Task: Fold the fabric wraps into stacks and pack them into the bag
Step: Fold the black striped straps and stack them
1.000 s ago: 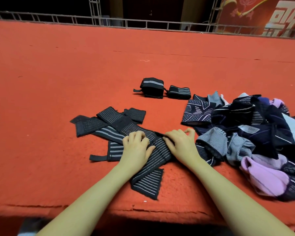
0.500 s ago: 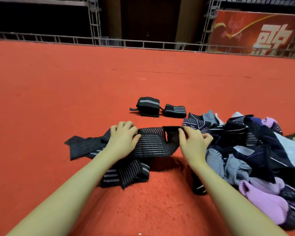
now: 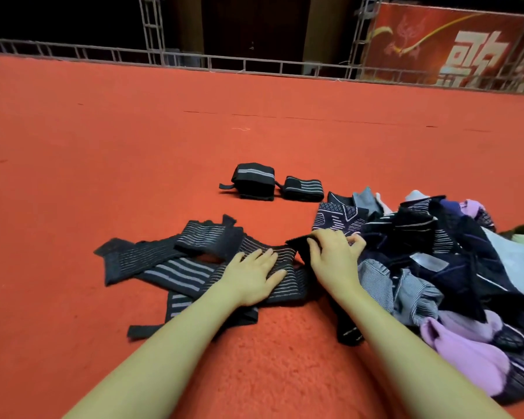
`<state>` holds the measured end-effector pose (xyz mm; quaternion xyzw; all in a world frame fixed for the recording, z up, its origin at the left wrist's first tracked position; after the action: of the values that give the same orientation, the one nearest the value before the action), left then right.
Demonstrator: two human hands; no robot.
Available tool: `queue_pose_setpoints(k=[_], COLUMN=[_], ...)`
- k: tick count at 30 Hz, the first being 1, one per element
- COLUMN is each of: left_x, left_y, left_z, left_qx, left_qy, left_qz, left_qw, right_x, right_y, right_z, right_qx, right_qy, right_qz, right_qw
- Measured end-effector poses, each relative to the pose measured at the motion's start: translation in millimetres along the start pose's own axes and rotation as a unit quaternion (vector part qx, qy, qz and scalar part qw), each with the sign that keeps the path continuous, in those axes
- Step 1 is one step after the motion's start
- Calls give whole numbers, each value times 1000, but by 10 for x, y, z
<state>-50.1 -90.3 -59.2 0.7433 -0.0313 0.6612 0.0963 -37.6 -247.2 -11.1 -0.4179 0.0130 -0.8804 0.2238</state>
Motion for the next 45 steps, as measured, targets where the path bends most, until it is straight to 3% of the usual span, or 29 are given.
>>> queue_pose_setpoints(k=[4, 11, 14, 18, 22, 30, 32, 37, 43, 45], left_x=[-130, -165, -67, 123, 159, 6, 43, 329, 113, 77], left_y=[-58, -65, -77, 31, 217, 244, 285, 514, 543, 455], left_z=[1, 34, 56, -61, -209, -149, -99, 62, 244, 162], left_qx=[22, 40, 73, 43, -13, 30, 46, -4, 4, 12], left_qy=[-13, -3, 64, 162, 173, 114, 139, 251, 82, 87], left_qz=[-30, -43, -80, -94, -19, 23, 3, 25, 43, 21], left_qw=[999, 998, 992, 981, 985, 993, 989, 968, 996, 996], right_x=[16, 341, 456, 573, 668, 760, 799, 923, 901, 850], right_y=[-19, 82, 117, 264, 434, 651, 697, 802, 884, 815], right_z=[-46, 58, 116, 164, 143, 78, 72, 19, -51, -48], right_qx=[-8, -39, -55, -82, -112, -125, -119, -95, -55, -26], right_qy=[36, 172, 201, 221, 222, 233, 240, 270, 267, 261], right_qz=[-19, -23, -26, -13, -1, -16, -24, -55, -73, -60], right_qw=[999, 984, 978, 972, 969, 964, 963, 957, 959, 963])
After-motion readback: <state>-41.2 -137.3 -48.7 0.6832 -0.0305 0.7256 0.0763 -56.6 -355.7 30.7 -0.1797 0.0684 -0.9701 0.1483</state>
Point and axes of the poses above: each hand's wrist, its own z-axis towards the middle knuckle, its own x-axis out of the back of the hand, y = z × x, the point moved 5 cm from there along z, towards the middle knuckle, and after that the axes turned 8 degrees about x, right-handed, at the moved point
